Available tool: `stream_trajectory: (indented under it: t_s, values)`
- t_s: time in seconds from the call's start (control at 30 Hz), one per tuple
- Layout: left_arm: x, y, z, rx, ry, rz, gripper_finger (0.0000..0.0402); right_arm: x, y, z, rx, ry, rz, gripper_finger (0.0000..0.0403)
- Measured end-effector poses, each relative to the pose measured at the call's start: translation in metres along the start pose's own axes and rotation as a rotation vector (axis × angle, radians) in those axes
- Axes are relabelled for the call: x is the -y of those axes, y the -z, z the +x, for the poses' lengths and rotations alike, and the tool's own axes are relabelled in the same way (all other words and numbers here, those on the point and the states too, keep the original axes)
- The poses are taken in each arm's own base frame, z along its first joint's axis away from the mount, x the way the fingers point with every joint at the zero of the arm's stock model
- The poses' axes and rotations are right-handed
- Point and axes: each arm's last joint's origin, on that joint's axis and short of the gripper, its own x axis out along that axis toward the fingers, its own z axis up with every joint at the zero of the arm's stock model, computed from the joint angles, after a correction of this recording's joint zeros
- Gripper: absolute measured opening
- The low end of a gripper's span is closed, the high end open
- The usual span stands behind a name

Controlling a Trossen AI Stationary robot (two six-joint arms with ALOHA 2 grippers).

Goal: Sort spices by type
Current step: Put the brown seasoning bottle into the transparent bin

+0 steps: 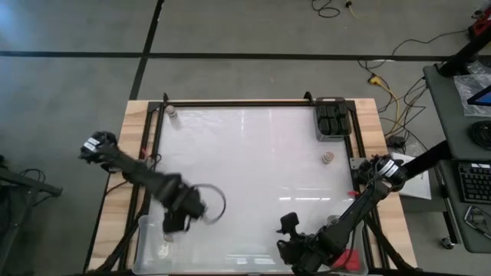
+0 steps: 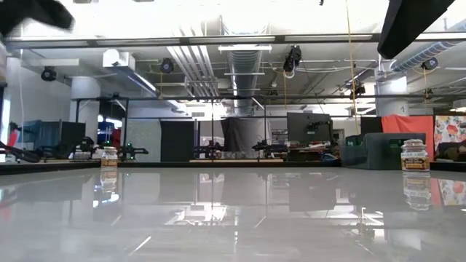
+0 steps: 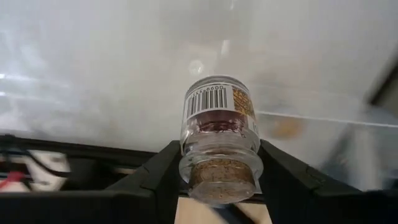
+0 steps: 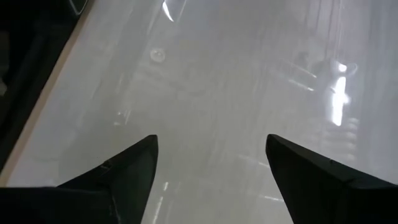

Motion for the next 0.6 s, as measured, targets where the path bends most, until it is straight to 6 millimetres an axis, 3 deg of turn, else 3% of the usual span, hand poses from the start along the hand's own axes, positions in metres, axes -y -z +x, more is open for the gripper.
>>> stream_trajectory:
  t_s: [0.17, 0.3, 0.43, 0.6]
  values:
    - [0.057, 0.040, -0.013, 0.051, 0.020, -0.025, 0.0161, 0.001, 0.001, 0.000, -0.011, 0.004, -0.083, 0.0281]
    - [0.085, 0.059, -0.002, 0.033, -0.016, -0.028, 0.0161, 0.005, 0.000, 0.002, -0.015, 0.009, -0.135, 0.0275]
    - [0.098, 0.057, 0.016, -0.033, -0.056, -0.010, 0.0161, 0.012, -0.002, 0.006, -0.020, 0.018, -0.138, 0.0268]
    - [0.093, 0.054, 0.039, -0.292, -0.069, -0.024, 0.0161, 0.015, -0.003, 0.008, -0.025, 0.022, -0.126, 0.0260]
